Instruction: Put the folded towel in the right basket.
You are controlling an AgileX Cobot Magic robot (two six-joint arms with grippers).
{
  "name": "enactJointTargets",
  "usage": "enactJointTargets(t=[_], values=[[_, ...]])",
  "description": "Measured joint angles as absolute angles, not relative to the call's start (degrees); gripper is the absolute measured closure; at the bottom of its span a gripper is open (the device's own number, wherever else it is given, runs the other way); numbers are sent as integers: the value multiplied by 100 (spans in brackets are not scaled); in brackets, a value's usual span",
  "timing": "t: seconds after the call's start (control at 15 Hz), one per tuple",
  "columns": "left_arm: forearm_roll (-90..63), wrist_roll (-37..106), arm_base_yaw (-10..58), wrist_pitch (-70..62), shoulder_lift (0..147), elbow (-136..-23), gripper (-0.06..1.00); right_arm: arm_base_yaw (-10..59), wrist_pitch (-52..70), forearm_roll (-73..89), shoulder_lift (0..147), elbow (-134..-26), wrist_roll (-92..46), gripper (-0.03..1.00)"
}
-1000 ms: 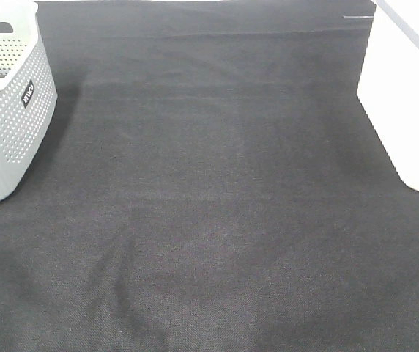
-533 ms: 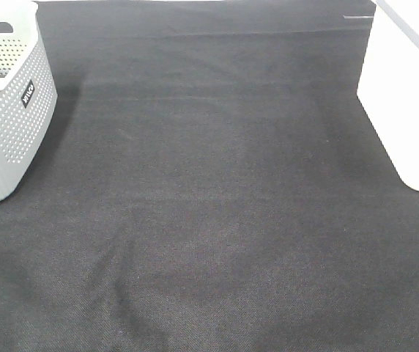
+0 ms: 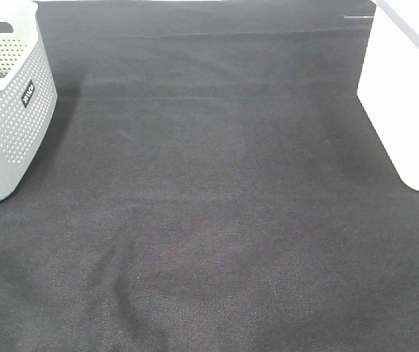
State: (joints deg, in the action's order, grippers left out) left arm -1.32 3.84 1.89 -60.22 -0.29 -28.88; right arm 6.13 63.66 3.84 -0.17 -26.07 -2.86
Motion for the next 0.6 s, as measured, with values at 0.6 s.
enactJointTargets(t=[0.6], values=[[-132,384,189,-6022,-29,-2888,3,453,6331,441,-17,-2607,-286,-1]])
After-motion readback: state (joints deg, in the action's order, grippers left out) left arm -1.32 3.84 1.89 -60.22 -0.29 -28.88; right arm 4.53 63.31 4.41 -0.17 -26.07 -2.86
